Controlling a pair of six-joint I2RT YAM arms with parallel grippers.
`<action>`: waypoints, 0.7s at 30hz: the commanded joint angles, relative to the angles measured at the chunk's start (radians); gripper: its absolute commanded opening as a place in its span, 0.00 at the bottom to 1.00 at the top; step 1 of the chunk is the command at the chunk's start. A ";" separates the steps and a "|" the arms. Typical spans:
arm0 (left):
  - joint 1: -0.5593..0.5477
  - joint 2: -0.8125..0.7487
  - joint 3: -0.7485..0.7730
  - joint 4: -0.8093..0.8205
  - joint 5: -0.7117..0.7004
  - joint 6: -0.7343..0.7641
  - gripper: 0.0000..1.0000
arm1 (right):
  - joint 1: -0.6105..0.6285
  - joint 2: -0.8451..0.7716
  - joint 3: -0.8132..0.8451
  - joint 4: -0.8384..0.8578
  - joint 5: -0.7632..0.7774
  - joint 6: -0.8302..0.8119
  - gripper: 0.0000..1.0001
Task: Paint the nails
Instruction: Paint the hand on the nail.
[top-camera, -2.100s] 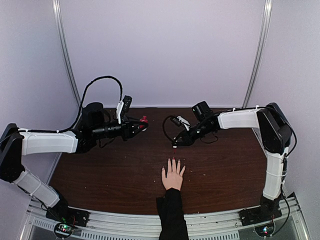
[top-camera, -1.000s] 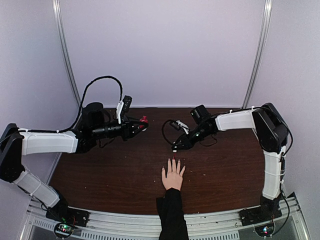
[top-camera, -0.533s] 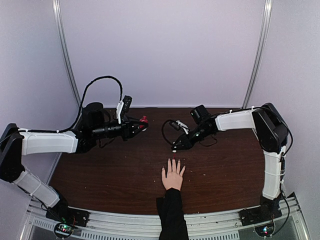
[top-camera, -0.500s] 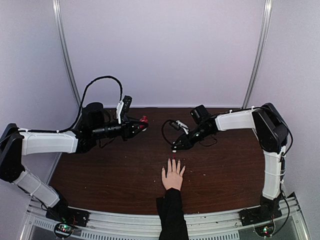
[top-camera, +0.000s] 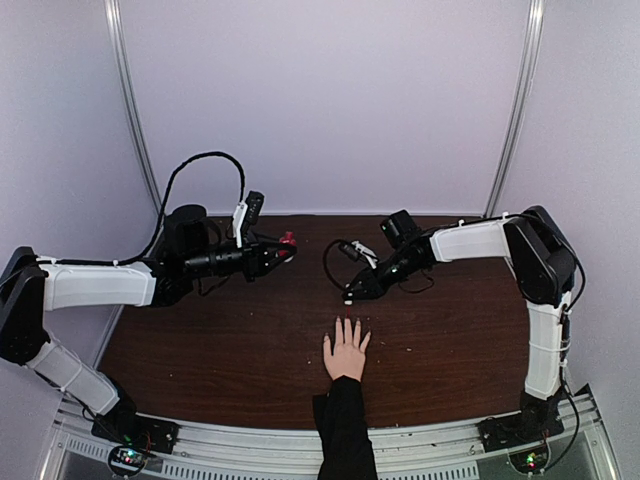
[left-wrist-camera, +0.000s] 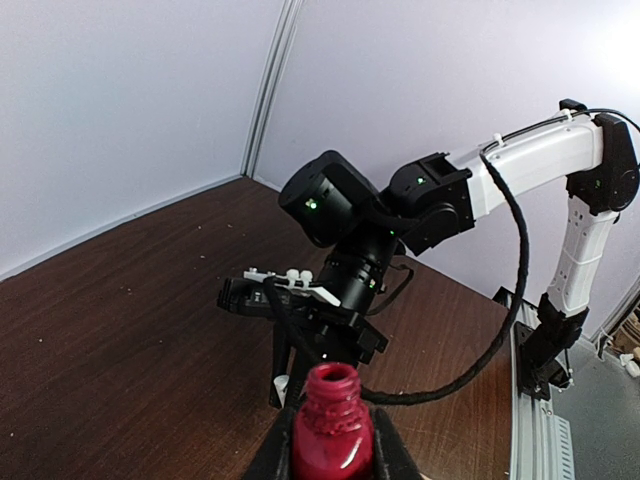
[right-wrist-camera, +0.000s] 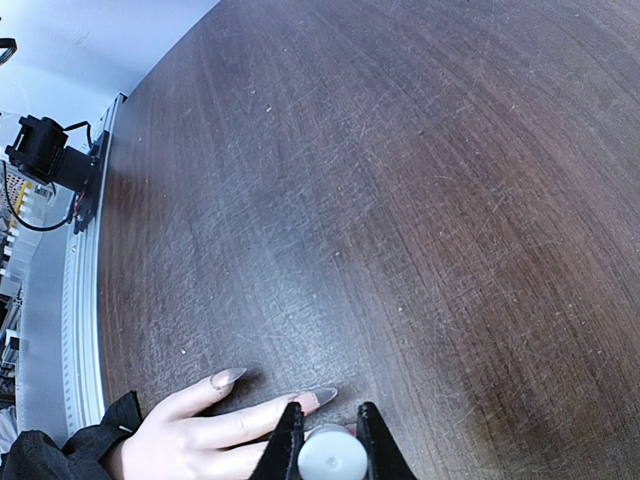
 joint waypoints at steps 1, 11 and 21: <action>0.008 0.003 0.001 0.064 0.013 0.003 0.00 | 0.003 0.024 0.013 0.017 -0.010 -0.004 0.00; 0.008 0.001 0.000 0.062 0.012 0.002 0.00 | 0.003 0.031 0.016 0.017 -0.004 -0.006 0.00; 0.008 0.003 0.000 0.065 0.012 0.003 0.00 | 0.002 0.037 0.023 0.021 0.006 -0.007 0.00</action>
